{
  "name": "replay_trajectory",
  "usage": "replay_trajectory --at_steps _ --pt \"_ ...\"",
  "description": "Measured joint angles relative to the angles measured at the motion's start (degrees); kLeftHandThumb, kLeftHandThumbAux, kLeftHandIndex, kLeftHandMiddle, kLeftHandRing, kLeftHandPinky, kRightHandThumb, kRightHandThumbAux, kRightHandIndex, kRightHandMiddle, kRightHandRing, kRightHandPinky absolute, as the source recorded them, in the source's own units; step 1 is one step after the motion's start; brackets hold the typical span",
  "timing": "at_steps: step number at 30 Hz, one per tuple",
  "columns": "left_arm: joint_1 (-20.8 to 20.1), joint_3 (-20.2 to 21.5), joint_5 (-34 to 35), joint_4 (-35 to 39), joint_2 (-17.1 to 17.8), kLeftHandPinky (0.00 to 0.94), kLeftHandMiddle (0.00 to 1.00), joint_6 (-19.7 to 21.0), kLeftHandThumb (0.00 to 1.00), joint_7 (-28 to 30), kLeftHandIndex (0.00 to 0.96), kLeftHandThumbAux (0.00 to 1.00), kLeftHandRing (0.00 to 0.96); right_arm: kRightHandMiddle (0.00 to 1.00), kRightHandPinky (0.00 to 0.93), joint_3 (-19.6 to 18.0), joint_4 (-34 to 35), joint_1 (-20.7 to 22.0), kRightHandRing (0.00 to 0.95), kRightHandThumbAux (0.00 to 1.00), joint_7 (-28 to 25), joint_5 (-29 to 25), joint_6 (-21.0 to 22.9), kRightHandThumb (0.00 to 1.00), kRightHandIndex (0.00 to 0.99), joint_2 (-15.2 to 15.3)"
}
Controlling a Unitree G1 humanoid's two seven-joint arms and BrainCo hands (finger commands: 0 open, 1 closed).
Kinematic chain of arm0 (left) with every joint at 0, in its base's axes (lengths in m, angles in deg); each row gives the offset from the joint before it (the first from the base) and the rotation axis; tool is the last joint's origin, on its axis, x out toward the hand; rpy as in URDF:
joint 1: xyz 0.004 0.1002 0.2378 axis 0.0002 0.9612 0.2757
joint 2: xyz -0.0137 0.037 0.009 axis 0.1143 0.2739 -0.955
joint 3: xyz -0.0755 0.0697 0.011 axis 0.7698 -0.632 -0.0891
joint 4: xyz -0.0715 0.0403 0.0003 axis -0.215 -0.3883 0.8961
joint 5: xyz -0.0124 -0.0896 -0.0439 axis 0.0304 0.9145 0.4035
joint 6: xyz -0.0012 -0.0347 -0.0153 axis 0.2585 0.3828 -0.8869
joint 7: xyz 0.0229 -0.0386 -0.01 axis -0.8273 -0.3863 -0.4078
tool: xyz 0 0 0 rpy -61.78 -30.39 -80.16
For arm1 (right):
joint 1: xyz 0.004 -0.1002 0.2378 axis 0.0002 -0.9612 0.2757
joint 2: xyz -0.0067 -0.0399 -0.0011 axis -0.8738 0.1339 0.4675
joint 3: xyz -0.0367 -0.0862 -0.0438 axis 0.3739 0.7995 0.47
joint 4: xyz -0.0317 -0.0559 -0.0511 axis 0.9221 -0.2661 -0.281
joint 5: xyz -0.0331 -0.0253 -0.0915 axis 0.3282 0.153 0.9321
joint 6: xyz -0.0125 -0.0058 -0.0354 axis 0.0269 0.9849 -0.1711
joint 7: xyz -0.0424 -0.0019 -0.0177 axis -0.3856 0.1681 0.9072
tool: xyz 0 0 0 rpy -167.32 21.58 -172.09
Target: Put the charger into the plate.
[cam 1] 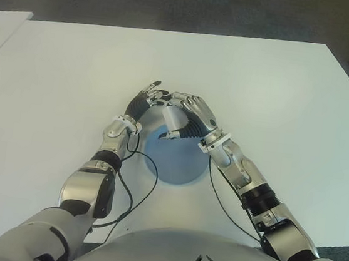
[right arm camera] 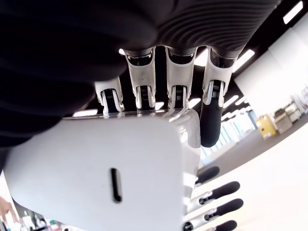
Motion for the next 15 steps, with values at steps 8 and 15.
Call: replay_trajectory --at_steps 8,15 --pt "-0.32 0.72 0.72 -0.62 0.01 0.237 0.234 0.21 0.015 0.12 0.105 0.494 0.238 0.223 0.164 -0.38 1.79 -0.02 0.187 0.205 -3.33 0.10 1.43 0.393 0.186 1.50" --pt "-0.41 0.40 0.55 -0.60 0.25 0.225 0.258 0.47 0.003 0.61 0.116 0.475 0.246 0.128 0.076 -1.23 3.28 -0.36 0.084 0.191 -4.79 -0.07 2.58 0.368 0.146 1.85"
